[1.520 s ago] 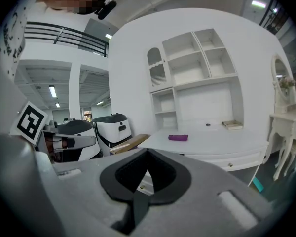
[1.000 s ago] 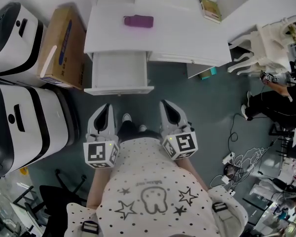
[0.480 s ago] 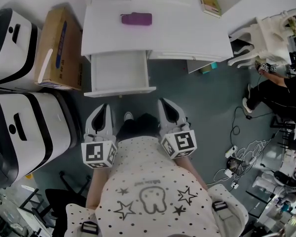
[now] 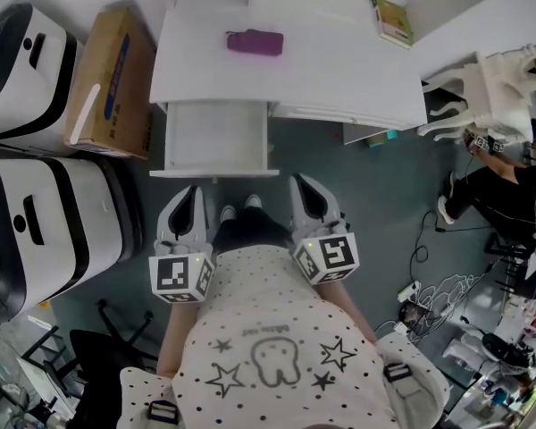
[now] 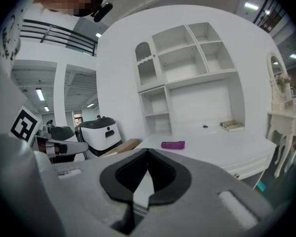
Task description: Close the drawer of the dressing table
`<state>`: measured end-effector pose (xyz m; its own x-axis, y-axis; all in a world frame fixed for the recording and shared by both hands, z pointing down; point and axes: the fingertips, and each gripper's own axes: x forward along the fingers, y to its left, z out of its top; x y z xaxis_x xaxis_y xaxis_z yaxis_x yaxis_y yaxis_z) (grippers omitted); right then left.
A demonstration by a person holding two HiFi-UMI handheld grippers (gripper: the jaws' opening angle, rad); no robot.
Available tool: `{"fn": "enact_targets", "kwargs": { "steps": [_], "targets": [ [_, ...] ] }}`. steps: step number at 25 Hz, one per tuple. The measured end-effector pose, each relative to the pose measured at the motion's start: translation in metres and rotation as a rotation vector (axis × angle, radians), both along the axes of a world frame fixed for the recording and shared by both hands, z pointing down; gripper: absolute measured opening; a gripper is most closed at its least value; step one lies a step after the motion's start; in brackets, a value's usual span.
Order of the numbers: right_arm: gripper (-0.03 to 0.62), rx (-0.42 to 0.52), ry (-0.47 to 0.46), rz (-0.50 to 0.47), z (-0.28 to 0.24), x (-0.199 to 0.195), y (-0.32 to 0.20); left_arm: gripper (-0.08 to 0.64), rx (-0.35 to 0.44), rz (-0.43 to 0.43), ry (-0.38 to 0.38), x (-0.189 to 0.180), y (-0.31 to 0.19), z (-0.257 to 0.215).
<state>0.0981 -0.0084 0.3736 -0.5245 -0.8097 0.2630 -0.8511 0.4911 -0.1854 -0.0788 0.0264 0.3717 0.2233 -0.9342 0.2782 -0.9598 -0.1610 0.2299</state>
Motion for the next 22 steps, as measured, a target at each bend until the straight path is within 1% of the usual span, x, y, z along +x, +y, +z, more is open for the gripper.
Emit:
{"fn": "enact_targets", "kwargs": {
  "steps": [5, 9, 16, 19, 22],
  "targets": [
    [0.003, 0.003, 0.003, -0.041, 0.003, 0.004, -0.013, -0.006, 0.007, -0.041, -0.001, 0.004, -0.01, 0.002],
    [0.003, 0.011, 0.01, -0.057, 0.005, 0.014, -0.023, -0.005, 0.001, -0.08, -0.024, 0.002, -0.012, 0.011],
    [0.003, -0.009, 0.032, -0.08, 0.015, 0.027, -0.03, -0.006, -0.051, -0.152, -0.063, -0.015, -0.004, 0.035],
    [0.003, -0.015, 0.027, -0.088, 0.016, 0.029, -0.033, -0.006, -0.062, -0.165, -0.064, -0.015, -0.003, 0.039],
    [0.003, -0.009, 0.023, -0.096, 0.014, 0.027, -0.038, -0.006, -0.065, -0.156, -0.071, -0.013, -0.005, 0.043]
  ]
}}
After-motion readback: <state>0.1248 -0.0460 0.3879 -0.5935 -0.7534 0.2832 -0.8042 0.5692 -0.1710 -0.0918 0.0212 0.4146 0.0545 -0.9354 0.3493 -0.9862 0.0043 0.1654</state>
